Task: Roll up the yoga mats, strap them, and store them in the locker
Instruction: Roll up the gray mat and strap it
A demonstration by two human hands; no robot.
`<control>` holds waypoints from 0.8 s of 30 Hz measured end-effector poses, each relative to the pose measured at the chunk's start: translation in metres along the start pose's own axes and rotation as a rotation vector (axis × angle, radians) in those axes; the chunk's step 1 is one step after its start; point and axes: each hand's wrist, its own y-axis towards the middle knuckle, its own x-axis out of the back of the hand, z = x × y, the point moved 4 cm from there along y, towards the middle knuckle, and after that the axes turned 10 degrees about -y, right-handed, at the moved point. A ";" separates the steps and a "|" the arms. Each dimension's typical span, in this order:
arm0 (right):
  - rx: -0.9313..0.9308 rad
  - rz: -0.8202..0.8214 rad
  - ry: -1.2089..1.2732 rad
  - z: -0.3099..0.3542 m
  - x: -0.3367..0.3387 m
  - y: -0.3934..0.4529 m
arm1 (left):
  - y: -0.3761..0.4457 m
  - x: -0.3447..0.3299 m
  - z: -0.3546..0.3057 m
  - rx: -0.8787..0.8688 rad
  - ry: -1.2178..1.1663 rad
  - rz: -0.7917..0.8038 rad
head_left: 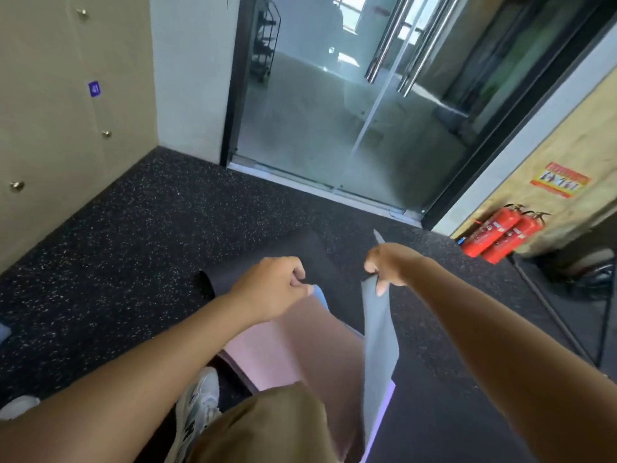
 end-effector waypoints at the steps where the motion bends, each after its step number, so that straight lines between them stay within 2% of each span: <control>1: -0.016 -0.029 -0.003 -0.009 0.005 -0.018 | -0.003 -0.004 -0.016 -0.017 -0.005 0.012; 7: -0.110 -0.263 -0.004 -0.042 0.050 -0.114 | -0.020 -0.016 -0.113 -0.171 0.014 0.016; 13: -0.074 -0.517 0.099 -0.033 0.101 -0.179 | -0.036 0.003 -0.173 -0.312 0.008 -0.110; 17: -0.042 -0.699 0.224 -0.011 0.121 -0.204 | -0.051 0.036 -0.184 -0.348 0.064 -0.297; 19: -0.010 -0.772 0.360 -0.003 0.123 -0.209 | -0.057 0.057 -0.179 -0.338 0.033 -0.356; 21: 0.023 -0.795 0.614 0.002 0.119 -0.210 | -0.063 0.080 -0.170 -0.337 0.003 -0.390; 24: 0.117 -0.650 0.950 0.015 0.094 -0.196 | -0.073 0.116 -0.148 -0.333 -0.132 -0.367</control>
